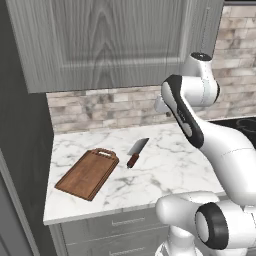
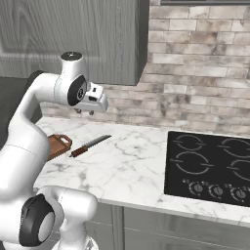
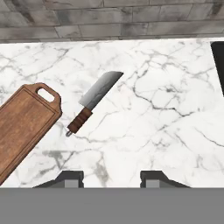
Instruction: Move the cutting board and knife to the sink. Then move spray from the cabinet to the counter.
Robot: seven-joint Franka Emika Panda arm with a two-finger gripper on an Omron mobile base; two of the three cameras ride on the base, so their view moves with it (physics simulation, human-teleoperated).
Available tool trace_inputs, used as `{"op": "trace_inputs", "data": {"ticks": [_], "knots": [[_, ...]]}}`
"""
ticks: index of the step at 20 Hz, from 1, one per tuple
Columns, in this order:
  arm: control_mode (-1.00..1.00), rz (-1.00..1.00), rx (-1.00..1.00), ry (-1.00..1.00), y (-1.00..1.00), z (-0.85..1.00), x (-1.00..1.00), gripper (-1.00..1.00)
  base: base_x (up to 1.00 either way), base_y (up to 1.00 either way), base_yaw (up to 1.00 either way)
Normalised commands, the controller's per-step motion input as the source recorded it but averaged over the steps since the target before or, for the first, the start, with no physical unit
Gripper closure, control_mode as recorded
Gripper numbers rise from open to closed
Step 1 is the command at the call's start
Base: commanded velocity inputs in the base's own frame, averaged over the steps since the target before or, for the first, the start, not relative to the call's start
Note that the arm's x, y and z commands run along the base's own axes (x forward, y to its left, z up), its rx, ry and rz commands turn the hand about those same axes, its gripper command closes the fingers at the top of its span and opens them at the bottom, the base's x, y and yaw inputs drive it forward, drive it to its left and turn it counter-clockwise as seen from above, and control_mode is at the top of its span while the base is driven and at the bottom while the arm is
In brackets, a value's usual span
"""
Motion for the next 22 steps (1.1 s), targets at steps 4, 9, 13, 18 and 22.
{"op": "trace_inputs", "data": {"ticks": [4,9,13,18,22], "knots": [[-1.00,0.00,0.00,-0.02,0.00,0.00,-0.20,-1.00,0.00,0.00,0.00],[-1.00,0.00,0.00,-0.01,0.00,-0.06,-0.52,-1.00,0.00,0.00,0.00],[-1.00,0.00,0.00,0.00,0.03,-0.19,-0.46,-1.00,0.00,0.00,0.00],[-1.00,0.00,0.00,0.00,0.13,-0.33,-0.23,-1.00,0.00,0.00,0.00],[-1.00,0.00,0.00,0.00,0.26,-0.43,-0.02,-1.00,0.00,0.00,0.00]]}}
